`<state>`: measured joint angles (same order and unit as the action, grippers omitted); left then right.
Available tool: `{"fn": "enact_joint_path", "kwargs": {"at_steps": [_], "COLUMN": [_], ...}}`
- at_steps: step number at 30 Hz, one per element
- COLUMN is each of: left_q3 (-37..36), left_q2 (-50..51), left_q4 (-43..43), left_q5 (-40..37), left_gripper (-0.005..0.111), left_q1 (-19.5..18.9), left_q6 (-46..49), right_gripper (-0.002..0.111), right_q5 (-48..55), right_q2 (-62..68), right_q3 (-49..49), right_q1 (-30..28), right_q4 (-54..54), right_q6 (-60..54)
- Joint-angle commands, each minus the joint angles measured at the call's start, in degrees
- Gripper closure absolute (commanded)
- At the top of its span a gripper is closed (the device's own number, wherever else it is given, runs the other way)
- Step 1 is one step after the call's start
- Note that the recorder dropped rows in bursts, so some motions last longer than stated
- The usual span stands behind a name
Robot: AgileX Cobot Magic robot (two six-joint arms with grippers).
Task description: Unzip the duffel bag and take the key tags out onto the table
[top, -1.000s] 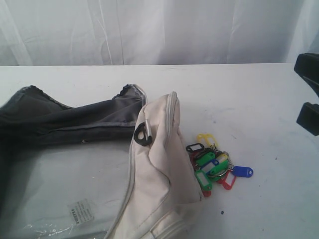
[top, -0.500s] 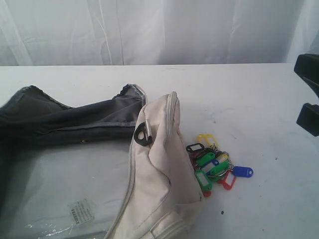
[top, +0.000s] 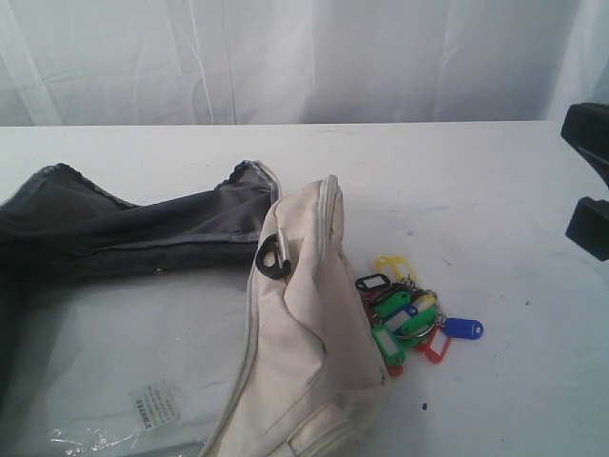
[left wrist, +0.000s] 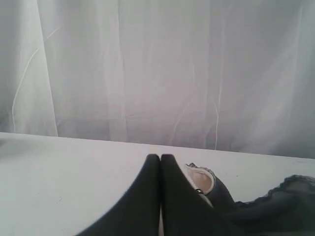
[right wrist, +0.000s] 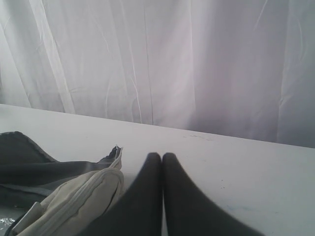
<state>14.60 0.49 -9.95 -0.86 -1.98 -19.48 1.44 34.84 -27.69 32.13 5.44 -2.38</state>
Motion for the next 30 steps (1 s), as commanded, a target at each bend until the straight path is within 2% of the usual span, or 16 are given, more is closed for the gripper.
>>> {"fn": "enact_joint_path", "kwargs": {"at_steps": [1,3,6,9,11,15,20,28,30], "left_q3": [-1.09,-2.30,-8.75,-14.36,-14.60,-14.60,-14.60,-14.60,-14.60], "left_q2": [-0.49,-0.49,-0.49,-0.49,-0.49,-0.49,-0.49,-0.49,-0.49], "left_q4": [0.43,1.61,16.65,16.97,16.97,14.81,14.43,15.36,15.51], "left_q5": [2.28,2.51,2.51,2.01,0.86,-12.65,-12.52,-12.63,-12.63], "left_gripper": [0.107,0.107,0.107,0.107,0.107,0.107,0.107,0.107,0.107], "left_q1": [-0.27,-0.27,-0.27,-0.27,-0.27,-0.27,-0.27,-0.27,-0.27], "left_q6": [-0.62,1.37,18.48,19.48,19.48,19.89,28.90,28.14,24.73], "right_gripper": [0.108,0.108,0.108,0.108,0.108,0.108,0.108,0.108,0.108], "right_q5": [-0.22,-0.22,-0.22,-0.22,-0.22,-0.22,-0.22,-0.22,-0.22], "right_q2": [-0.39,-0.39,-0.39,-0.39,-0.39,-0.39,-0.39,-0.39,-0.39], "right_q3": [0.19,0.19,0.19,0.19,0.19,0.19,0.19,0.19,0.19], "right_q1": [-0.34,-0.34,-0.34,-0.34,-0.34,-0.34,-0.34,-0.34,-0.34], "right_q4": [-0.09,-0.09,-0.09,-0.09,-0.09,-0.09,-0.09,-0.09,-0.09], "right_q6": [-0.33,-0.33,-0.33,-0.33,-0.33,-0.33,-0.33,-0.33,-0.33]}}
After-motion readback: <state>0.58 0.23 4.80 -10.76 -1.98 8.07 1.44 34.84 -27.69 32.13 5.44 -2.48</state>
